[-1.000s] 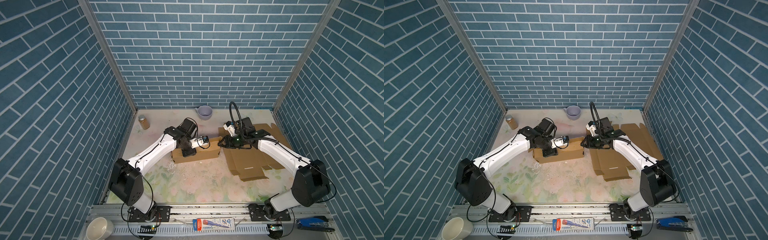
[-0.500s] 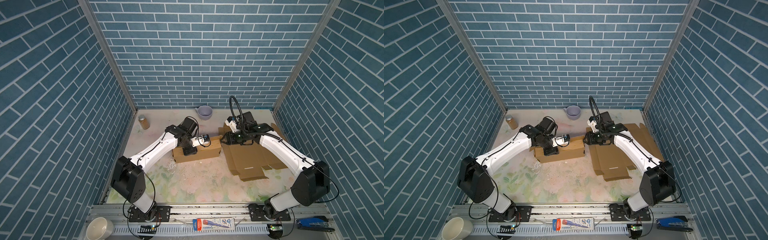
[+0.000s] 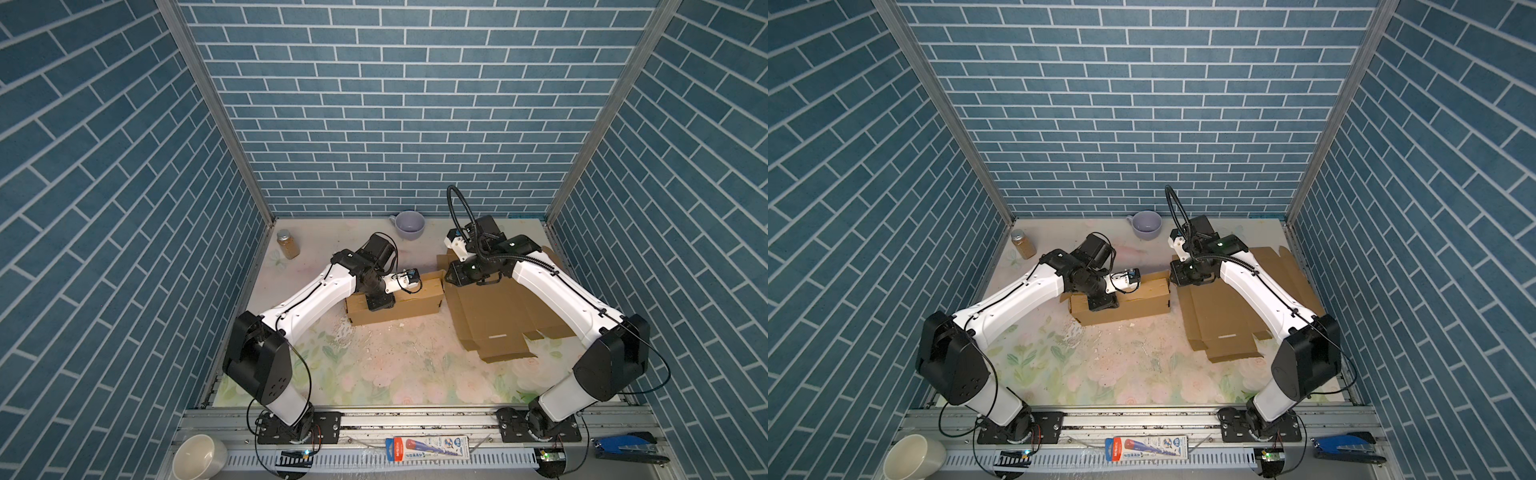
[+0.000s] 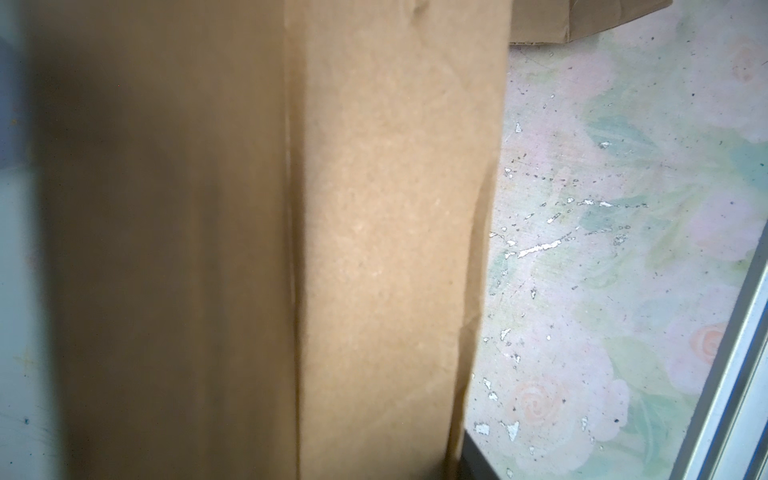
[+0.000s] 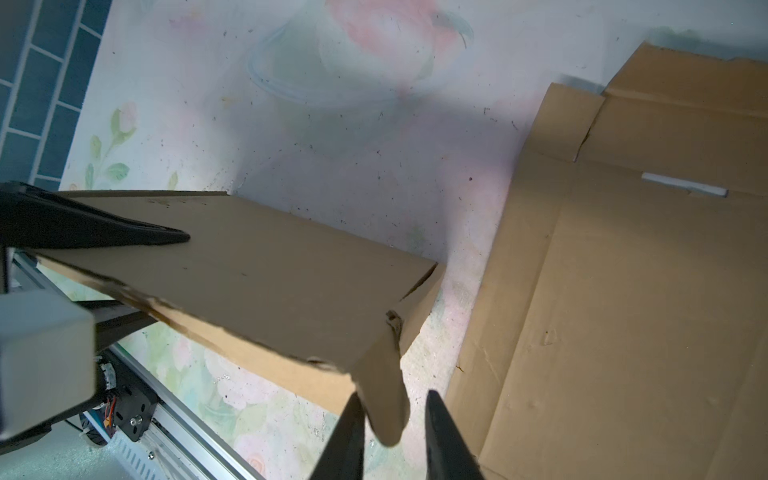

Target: Fold the paper box

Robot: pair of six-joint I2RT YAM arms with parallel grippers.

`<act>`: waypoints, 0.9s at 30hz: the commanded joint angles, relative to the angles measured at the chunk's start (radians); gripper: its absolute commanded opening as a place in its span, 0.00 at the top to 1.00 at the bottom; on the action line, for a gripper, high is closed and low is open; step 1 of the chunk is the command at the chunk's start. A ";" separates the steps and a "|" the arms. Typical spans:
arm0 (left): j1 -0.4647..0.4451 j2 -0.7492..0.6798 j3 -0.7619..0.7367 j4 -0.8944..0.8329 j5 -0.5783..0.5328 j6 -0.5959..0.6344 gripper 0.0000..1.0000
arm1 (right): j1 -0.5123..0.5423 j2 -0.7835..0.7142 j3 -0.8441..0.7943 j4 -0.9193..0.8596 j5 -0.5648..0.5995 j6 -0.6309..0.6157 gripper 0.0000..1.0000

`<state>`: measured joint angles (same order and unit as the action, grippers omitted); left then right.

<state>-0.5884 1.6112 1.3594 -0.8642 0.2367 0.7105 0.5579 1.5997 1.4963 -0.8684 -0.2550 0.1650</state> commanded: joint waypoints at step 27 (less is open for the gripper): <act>-0.016 0.060 -0.035 -0.012 0.060 -0.023 0.75 | 0.052 -0.077 -0.198 0.208 0.050 0.426 1.00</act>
<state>-0.5896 1.6123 1.3594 -0.8581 0.2363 0.7071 0.5995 1.5257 1.3621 -0.7021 -0.2329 0.5282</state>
